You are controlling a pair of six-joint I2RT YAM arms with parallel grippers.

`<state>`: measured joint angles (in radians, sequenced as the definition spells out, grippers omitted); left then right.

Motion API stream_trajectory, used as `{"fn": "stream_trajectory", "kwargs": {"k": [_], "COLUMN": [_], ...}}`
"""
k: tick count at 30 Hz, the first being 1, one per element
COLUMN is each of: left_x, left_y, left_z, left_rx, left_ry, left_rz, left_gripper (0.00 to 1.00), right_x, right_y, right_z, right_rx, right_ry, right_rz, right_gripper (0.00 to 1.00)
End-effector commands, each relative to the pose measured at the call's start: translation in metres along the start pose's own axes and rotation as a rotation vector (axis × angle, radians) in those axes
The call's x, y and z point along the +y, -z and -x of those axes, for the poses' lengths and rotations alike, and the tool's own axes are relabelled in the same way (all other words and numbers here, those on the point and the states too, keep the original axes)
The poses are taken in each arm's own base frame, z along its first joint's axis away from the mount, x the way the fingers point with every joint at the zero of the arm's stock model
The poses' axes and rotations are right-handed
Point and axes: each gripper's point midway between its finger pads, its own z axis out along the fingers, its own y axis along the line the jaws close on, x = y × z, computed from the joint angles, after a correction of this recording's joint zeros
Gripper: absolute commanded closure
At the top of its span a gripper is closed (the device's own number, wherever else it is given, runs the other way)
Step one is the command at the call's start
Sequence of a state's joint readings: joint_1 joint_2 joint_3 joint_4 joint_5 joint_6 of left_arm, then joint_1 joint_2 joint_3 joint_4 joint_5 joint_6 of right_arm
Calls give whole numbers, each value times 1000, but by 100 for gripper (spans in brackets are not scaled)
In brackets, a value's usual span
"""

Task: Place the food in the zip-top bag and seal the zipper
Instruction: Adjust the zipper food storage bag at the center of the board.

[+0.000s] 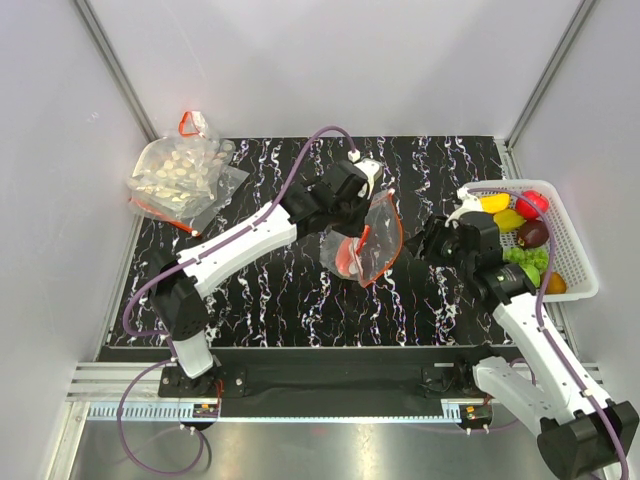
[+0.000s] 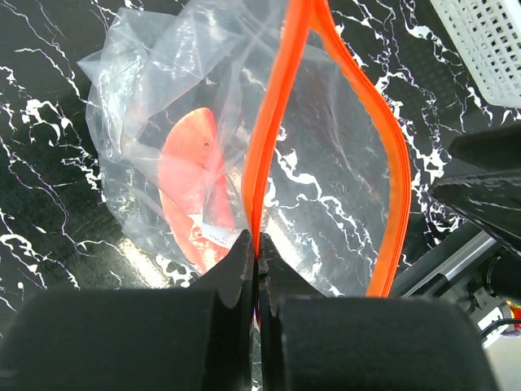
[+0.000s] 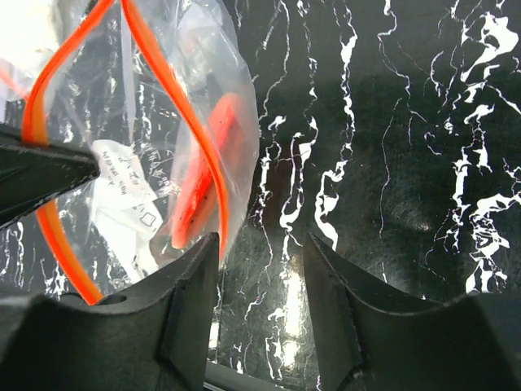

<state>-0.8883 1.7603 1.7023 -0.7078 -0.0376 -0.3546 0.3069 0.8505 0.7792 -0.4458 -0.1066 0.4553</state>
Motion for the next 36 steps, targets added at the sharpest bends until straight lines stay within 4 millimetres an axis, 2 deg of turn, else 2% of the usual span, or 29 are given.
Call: {"fn": "stream_trajectory", "kwargs": {"k": [1,4,9,14,24,27,28,30,31,32,34,35,36], "left_x": [-4,-5,-3,-4,-3,-2,-1,1,2,5,6,4,2], "left_y": [18,19,16,16,19,22,22,26,28,29,35,37,38], "left_z": [18,18,16,17,21,25,26,30,32,34,39,41,42], "left_rx": [-77,-78,-70,-69,-80,-83,-87,-92,-93,-96,-106,-106,-102], "left_ry": [-10,-9,-10,-8,-11,-10,-11,-16,-15,-14,-7,5,15], "left_rz": [-26,-33,-23,-34,-28,-26,-26,-20,-17,-9,-11,-36,-62], "left_gripper": [100,100,100,100,100,100,100,100,100,100,100,100,100], "right_x": [3,10,13,37,35,35,33,28,23,30,25,30,26], "right_y": [-9,-13,-15,-7,-30,-41,-44,-46,-44,-38,-28,-11,-4], "right_z": [-1,-1,2,7,-15,-21,-21,-18,-21,-3,19,38,50], "right_rx": [7,14,1,-25,76,102,104,115,139,109,65,52,29], "right_ry": [20,5,10,23,-10,-23,-24,-23,-17,-3,24,38,53], "right_rz": [16,61,70,208,225,221,205,162,129,123,42,10,-40], "right_gripper": [47,47,45,43,43,52,63,79,94,100,100,100,100]}}
